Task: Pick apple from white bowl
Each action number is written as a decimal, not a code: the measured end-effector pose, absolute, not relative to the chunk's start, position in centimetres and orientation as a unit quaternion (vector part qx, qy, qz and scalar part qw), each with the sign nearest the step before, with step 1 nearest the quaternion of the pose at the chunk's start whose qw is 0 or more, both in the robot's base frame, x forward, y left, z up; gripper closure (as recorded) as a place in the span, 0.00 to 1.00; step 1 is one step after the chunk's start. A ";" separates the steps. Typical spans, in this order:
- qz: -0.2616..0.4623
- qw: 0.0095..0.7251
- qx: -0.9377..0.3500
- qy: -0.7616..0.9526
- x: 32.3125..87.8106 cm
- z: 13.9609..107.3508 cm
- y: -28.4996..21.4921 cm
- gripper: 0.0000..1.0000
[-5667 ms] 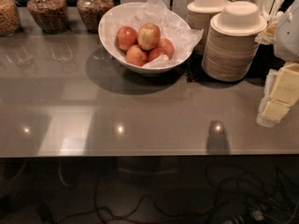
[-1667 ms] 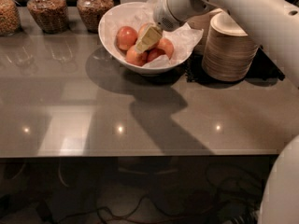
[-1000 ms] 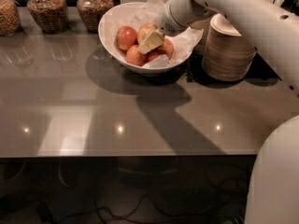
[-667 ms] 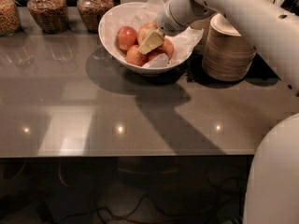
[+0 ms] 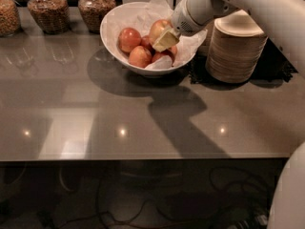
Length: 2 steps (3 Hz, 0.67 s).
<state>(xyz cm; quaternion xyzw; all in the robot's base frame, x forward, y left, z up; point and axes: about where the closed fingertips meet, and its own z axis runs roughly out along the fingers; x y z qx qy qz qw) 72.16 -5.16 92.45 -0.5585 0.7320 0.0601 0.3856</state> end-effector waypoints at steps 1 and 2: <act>0.067 0.398 -0.560 0.724 69.7 93.9 -7.3 1.00; 0.084 0.413 -0.562 0.712 65.8 95.6 -10.3 1.00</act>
Offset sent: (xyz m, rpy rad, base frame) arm -0.1124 -0.0969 0.0557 0.1207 -0.0466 0.0631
